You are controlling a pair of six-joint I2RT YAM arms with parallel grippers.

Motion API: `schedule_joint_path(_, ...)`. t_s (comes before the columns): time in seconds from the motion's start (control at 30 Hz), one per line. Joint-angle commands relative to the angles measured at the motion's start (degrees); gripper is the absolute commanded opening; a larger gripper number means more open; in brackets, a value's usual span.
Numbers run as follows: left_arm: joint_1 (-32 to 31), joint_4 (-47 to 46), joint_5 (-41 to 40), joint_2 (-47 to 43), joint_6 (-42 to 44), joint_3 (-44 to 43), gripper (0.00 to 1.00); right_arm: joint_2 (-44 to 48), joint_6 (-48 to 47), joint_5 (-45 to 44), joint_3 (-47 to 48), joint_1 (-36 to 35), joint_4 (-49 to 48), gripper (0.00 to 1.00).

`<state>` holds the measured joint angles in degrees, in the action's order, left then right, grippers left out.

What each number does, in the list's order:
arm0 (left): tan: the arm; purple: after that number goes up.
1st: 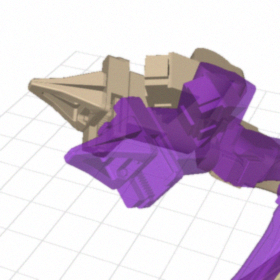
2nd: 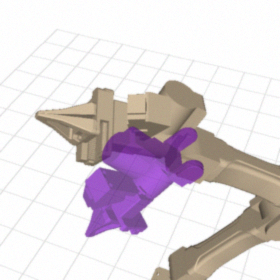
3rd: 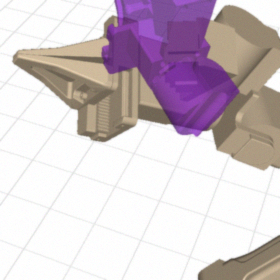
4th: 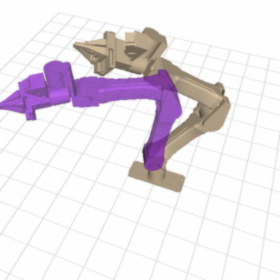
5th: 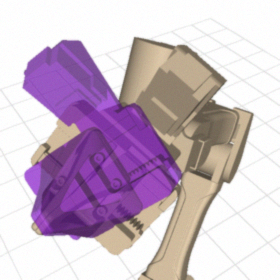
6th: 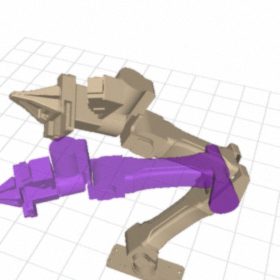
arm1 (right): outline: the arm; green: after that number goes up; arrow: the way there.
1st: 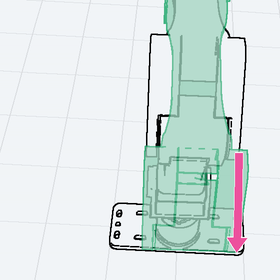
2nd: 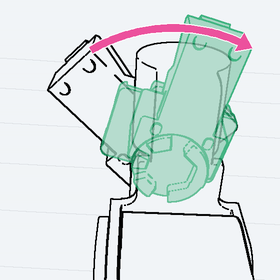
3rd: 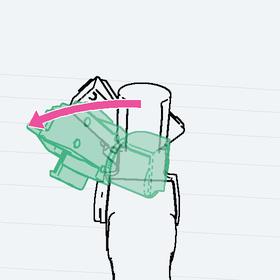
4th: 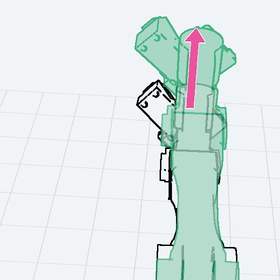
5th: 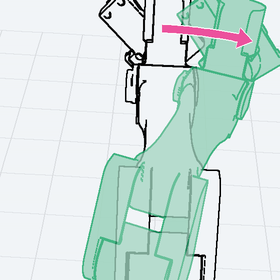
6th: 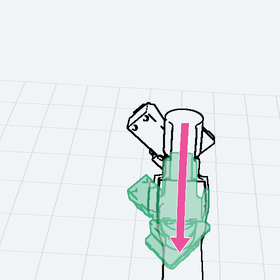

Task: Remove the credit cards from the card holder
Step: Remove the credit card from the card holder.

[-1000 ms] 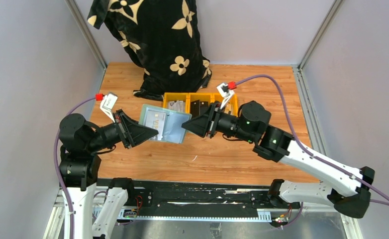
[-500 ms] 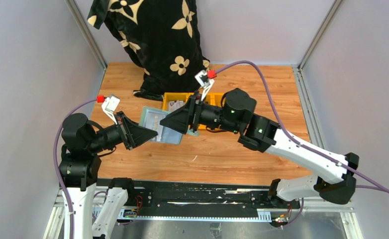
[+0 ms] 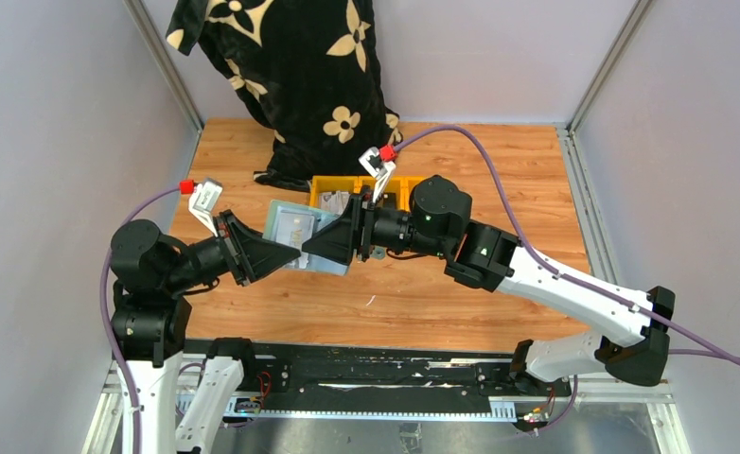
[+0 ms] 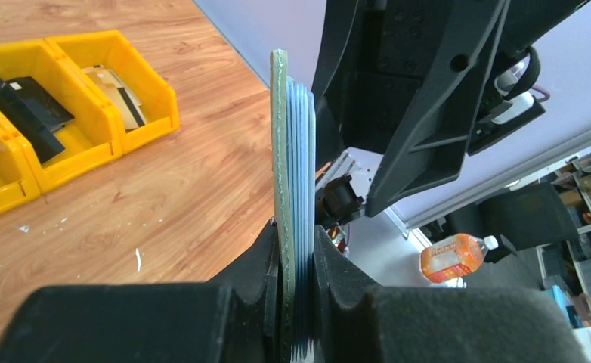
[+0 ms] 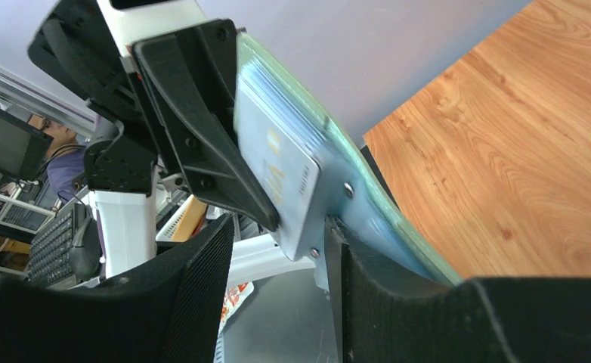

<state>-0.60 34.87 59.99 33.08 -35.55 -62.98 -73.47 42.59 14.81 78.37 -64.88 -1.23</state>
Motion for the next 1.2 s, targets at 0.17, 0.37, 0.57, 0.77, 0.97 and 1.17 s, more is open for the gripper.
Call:
schedule_joint_path(0.17, -0.35, -7.93, 5.92, -1.67, -6.01, -0.02, 0.07, 0.59, 0.49, -2.17, -2.66, -0.33, 2.32, 0.51)
schedule_joint_path(0.37, -0.37, -13.51, 8.63, -3.15, -10.73, 3.02, 0.19, -2.03, 2.19, 1.04, -0.04, -0.32, -1.23, 0.4)
schedule_joint_path(0.57, -0.32, -16.58, 12.4, -3.53, -12.74, 3.33, 0.4, -4.46, 2.35, -0.96, 3.02, -0.33, 4.38, 0.29)
schedule_joint_path(0.77, -0.34, -18.99, 14.64, -4.33, -14.43, 2.85, 0.52, -4.07, 2.73, -1.11, 1.85, -0.33, 3.17, 0.24)
schedule_joint_path(0.97, -0.37, -19.74, 14.74, -3.07, -15.6, 2.19, 0.43, -1.85, 2.58, 0.5, -1.1, -0.33, -0.03, 0.15)
schedule_joint_path(1.17, -0.37, -21.98, 14.42, -2.8, -17.24, 1.63, 0.32, 2.43, 2.93, 0.14, -6.74, 0.12, -2.45, 0.07)
